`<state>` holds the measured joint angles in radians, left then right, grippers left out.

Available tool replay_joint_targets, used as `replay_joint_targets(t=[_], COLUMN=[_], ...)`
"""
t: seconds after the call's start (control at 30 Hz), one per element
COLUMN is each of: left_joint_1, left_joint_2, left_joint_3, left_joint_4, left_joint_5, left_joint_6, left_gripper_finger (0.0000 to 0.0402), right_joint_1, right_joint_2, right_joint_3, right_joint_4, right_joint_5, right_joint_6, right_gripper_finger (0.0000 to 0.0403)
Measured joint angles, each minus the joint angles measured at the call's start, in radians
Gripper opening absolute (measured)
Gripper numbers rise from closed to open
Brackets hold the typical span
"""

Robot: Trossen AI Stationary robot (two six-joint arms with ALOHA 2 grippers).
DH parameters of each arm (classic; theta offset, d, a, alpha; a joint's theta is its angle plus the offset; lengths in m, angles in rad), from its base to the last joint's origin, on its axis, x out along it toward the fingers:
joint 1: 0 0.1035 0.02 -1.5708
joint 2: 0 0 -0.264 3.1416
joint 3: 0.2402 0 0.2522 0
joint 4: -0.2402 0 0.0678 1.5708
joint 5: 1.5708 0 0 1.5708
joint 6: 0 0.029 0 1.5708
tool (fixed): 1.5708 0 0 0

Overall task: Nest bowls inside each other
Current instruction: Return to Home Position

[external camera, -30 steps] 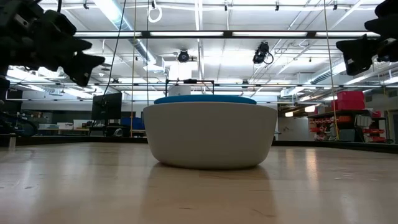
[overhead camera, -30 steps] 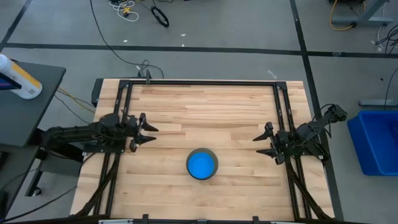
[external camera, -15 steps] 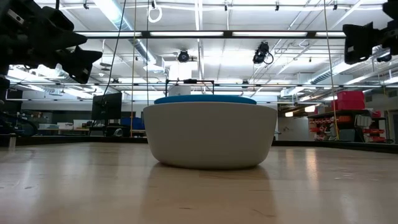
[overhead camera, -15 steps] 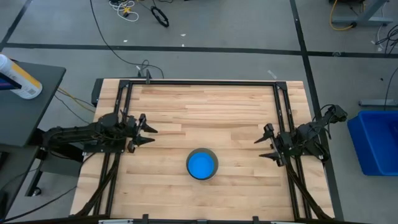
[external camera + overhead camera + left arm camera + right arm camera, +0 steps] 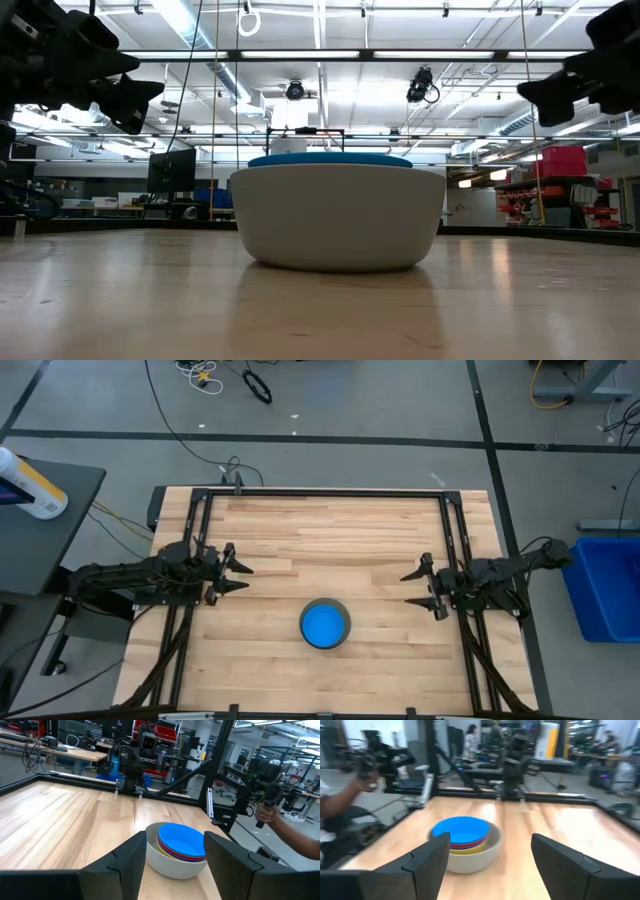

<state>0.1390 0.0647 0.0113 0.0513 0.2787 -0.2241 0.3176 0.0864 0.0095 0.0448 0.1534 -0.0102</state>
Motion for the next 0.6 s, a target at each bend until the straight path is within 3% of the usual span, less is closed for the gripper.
replay_joint_targets(t=[0.13, 0.4, 0.5, 0.6], left_joint_1=[0.000, 0.000, 0.000, 0.000], left_joint_2=[0.000, 0.000, 0.000, 0.000], left_joint_3=[0.000, 0.000, 0.000, 0.000], left_joint_4=[0.000, 0.001, 0.001, 0.001], left_joint_5=[0.000, 0.011, 0.011, 0.011], left_joint_6=[0.001, 0.031, 0.030, 0.030], left_gripper_finger=[0.0206, 0.0206, 0.0206, 0.0206], right_joint_1=[-0.075, -0.143, -0.143, -0.143], right_joint_2=[0.004, 0.004, 0.004, 0.004], right_joint_3=[0.000, 0.000, 0.000, 0.000], right_joint_4=[0.012, -0.001, -0.009, -0.028], right_joint_5=[-0.027, -0.229, -0.230, -0.130], right_joint_6=[-0.024, -0.027, -0.024, -0.003], right_gripper_finger=[0.0295, 0.0304, 0.0307, 0.0309])
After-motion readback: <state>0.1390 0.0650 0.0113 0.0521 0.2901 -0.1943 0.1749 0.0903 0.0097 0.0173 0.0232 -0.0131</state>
